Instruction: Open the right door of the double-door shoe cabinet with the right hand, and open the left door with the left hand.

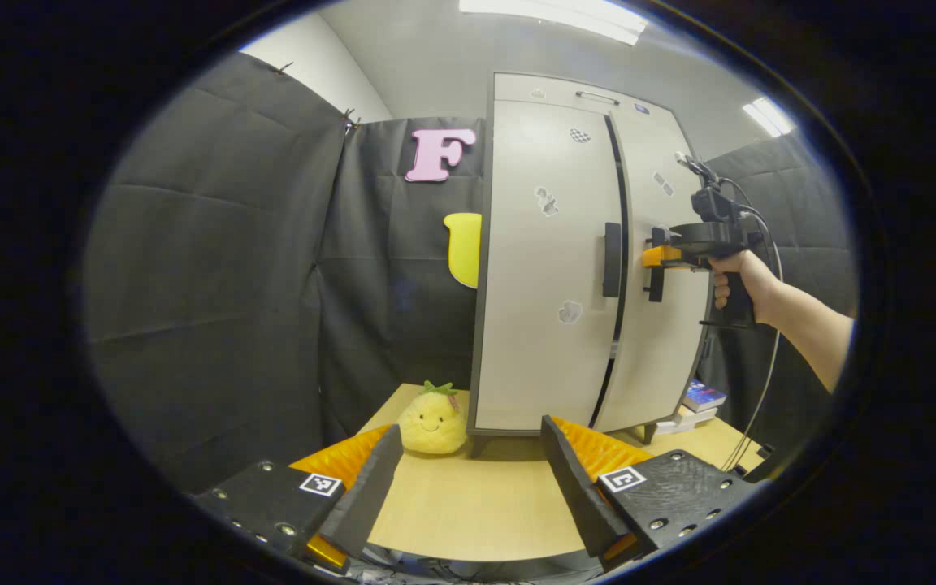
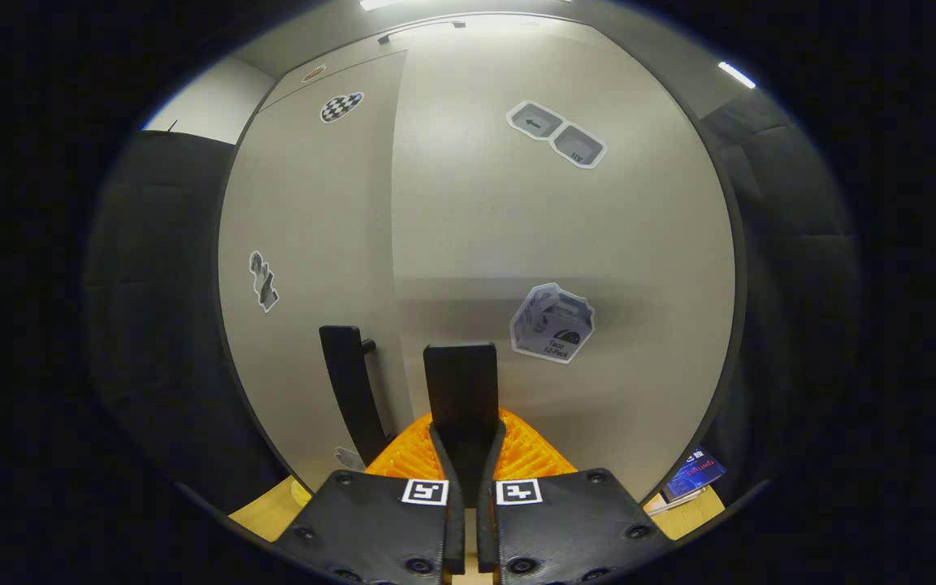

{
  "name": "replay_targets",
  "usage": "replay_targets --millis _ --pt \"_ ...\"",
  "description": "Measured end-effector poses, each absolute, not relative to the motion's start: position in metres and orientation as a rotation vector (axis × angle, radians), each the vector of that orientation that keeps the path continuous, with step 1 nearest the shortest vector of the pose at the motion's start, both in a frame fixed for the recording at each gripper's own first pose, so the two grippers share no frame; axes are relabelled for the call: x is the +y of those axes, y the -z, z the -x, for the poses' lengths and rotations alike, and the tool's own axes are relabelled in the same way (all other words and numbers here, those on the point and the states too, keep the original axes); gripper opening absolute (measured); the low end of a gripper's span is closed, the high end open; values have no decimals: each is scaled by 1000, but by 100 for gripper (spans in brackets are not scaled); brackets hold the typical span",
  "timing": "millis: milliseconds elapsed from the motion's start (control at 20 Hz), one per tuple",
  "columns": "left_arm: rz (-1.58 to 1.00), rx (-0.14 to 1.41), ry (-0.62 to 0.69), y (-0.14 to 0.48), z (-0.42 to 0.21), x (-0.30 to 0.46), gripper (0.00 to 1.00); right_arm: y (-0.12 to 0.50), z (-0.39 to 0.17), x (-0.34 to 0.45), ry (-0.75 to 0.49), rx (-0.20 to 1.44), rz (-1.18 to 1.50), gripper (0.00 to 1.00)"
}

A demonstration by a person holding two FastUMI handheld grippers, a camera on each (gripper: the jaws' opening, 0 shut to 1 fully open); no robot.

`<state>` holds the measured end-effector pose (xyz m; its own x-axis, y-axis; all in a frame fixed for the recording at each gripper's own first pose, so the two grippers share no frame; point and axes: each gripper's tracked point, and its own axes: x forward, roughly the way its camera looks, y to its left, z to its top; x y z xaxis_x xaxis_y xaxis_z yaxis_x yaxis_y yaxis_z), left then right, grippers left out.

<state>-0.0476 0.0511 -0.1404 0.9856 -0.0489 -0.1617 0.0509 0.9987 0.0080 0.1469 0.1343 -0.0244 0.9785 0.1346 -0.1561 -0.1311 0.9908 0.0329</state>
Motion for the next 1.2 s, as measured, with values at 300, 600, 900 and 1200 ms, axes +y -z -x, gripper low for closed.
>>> replay_targets --millis 300,600,900,1200 --pt "-1 178 74 144 57 29 98 23 -114 122 -178 148 -28 7" --pt "2 180 117 143 64 0 100 24 -93 113 -196 157 -32 7" --pt "-27 176 156 140 66 -20 100 21 -63 92 -192 153 -31 4" --pt "-12 184 177 144 65 -35 98 16 -34 61 -175 144 -47 7"
